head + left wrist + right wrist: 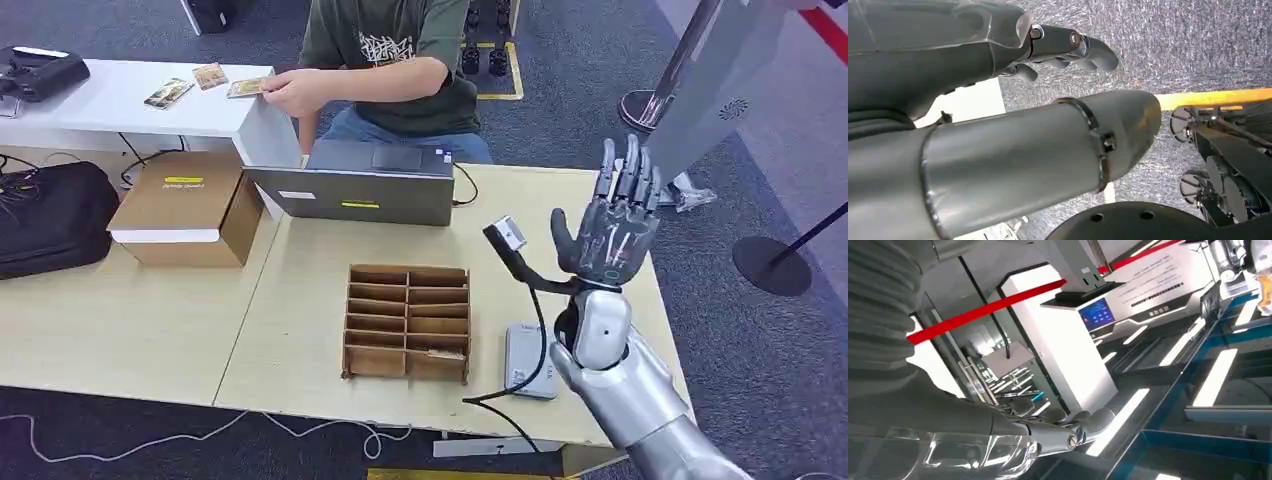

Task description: Pass the card to the sensor for recognition and then transmit it.

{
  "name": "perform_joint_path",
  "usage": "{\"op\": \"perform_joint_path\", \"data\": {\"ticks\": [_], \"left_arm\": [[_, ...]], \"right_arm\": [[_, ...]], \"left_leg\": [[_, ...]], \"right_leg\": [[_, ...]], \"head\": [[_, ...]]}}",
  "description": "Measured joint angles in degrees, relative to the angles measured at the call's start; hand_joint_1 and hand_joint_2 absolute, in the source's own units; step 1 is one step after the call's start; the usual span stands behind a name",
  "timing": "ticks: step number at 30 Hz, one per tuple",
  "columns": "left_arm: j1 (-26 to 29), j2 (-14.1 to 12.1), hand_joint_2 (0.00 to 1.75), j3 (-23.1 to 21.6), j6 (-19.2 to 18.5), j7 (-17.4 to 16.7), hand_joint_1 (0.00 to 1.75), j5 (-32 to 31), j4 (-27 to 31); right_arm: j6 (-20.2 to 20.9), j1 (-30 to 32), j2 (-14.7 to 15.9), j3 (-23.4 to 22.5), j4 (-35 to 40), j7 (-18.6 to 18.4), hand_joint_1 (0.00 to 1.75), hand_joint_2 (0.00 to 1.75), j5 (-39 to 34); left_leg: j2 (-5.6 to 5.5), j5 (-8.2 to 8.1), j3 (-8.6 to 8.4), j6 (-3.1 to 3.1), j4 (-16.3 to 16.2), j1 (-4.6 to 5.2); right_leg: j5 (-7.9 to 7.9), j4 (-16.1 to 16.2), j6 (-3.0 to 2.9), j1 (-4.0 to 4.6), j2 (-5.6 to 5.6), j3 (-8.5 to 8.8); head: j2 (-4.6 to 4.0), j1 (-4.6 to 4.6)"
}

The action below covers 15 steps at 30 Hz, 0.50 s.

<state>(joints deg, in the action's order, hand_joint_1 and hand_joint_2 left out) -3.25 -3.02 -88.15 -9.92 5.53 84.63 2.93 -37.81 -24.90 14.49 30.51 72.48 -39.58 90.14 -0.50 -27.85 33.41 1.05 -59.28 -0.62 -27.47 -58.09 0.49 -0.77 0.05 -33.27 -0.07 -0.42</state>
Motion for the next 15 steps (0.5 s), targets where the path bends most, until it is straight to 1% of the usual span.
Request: {"op": "perform_joint_path", "data": {"ticks": [5,10,14,15], "left_arm": [[0.2,0.0,0.0,0.0,-0.2,0.7,0.0,0.8,0.0],[0.6,0.4,0.0,0.4,-0.5,1.1,0.0,1.3,-0.3],[0.6,0.5,0.0,0.5,-0.9,1.4,0.0,1.3,-0.3],[0.6,0.6,0.0,0.5,-0.9,1.6,0.0,1.5,-0.4]], "right_arm": [[5.4,7.0,3.9,0.2,9.1,-0.4,0.0,1.75,0.0],[10.8,13.7,7.8,-0.7,18.4,-0.4,0.0,1.75,0.0],[14.8,16.4,9.6,-1.0,22.3,-0.4,0.0,1.75,0.0],[16.3,17.3,9.9,-1.0,23.3,-0.4,0.0,1.75,0.0]], "left_leg": [[-0.01,-0.03,0.01,0.01,0.0,0.0],[-0.03,-0.04,0.04,0.01,0.0,0.0],[-0.02,-0.04,0.03,0.01,0.0,0.0],[-0.02,-0.04,0.03,0.01,0.0,0.0]], "right_leg": [[-0.02,0.0,0.01,0.0,-0.01,-0.01],[-0.05,0.0,-0.02,0.0,-0.04,-0.02],[-0.04,0.0,-0.02,0.0,-0.04,-0.02],[-0.05,0.0,-0.02,0.0,-0.04,-0.02]], "head": [[0.0,-0.02],[0.0,0.0],[0.0,0.0],[0.0,0.0]]}}
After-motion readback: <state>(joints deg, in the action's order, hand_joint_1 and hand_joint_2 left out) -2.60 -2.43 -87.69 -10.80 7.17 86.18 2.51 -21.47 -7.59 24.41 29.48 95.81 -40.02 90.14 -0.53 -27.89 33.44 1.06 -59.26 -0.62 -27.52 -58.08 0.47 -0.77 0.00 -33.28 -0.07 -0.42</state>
